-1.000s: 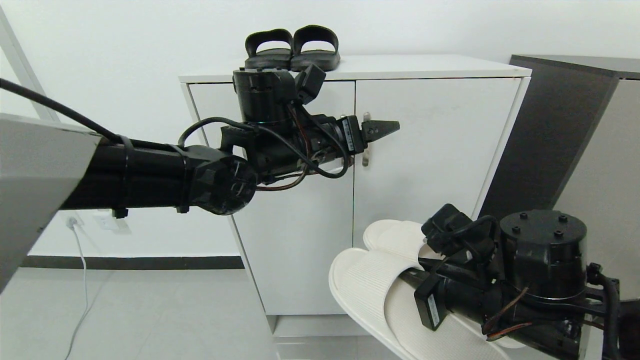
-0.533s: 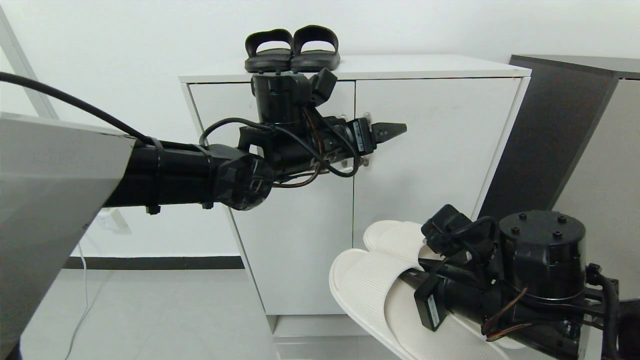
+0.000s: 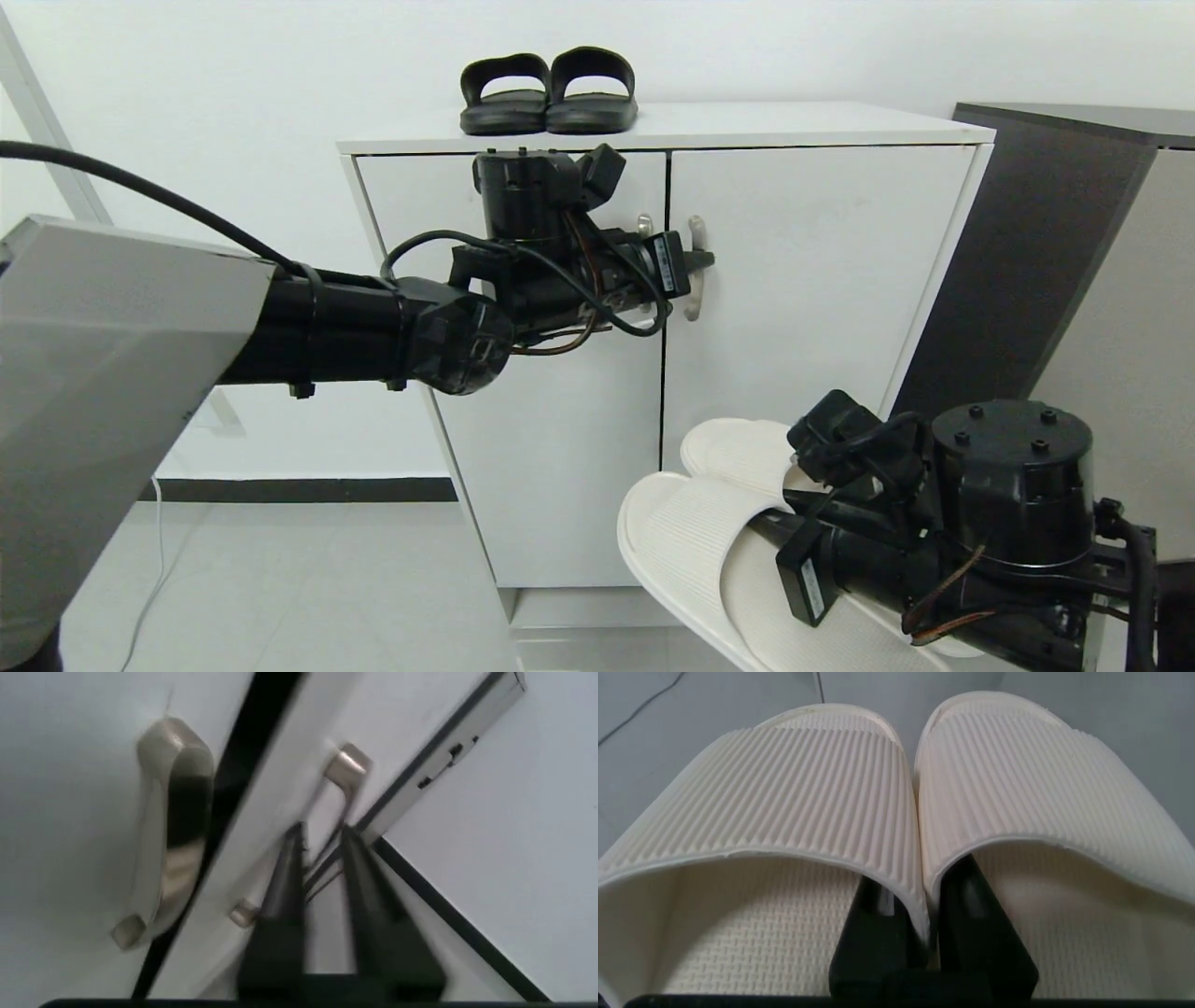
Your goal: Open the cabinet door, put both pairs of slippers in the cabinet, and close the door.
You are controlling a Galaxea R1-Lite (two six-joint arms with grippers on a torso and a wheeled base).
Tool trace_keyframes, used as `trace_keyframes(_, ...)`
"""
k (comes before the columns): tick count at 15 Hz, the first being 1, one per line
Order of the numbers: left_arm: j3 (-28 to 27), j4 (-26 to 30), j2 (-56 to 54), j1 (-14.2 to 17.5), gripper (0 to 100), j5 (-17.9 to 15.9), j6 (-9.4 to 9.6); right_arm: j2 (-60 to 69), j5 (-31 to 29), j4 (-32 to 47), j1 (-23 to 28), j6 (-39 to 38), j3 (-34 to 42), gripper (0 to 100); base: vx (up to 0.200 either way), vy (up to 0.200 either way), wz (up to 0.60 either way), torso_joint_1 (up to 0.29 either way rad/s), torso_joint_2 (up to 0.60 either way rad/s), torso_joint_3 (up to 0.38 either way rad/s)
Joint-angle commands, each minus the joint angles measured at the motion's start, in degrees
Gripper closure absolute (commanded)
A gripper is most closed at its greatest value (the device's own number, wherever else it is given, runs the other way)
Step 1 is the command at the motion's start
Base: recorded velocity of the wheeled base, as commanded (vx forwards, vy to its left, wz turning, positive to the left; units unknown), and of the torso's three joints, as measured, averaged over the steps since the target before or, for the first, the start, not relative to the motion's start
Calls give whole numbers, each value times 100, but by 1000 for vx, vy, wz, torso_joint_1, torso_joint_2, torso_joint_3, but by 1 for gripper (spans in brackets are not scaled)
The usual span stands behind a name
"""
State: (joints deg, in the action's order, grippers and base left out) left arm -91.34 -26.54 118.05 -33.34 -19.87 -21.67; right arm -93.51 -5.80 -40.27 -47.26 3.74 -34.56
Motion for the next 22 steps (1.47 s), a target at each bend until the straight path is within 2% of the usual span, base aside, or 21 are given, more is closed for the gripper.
trace_keyframes(1,275,-18,-300,-15,100,-8,-21,35,62,1,-2,4,46,100,0,0,0,0,0,0)
trace_keyframes(8,1541,-71,-1478,-296,100,1,-12,228,545,10,-29,12,230,100,0,0,0,0,0,0)
trace_keyframes(13,2217,-71,-2085,-305,100,1,-3,307,642,1,-116,197,380,100,0,0,0,0,0,0)
trace_keyframes(16,2086,-71,-1909,-164,100,-43,-21,334,686,1,-178,197,424,100,0,0,0,0,0,0)
trace_keyframes(22,1330,-317,-1021,-76,100,-34,-56,369,695,-8,-187,206,468,100,0,0,0,0,0,0)
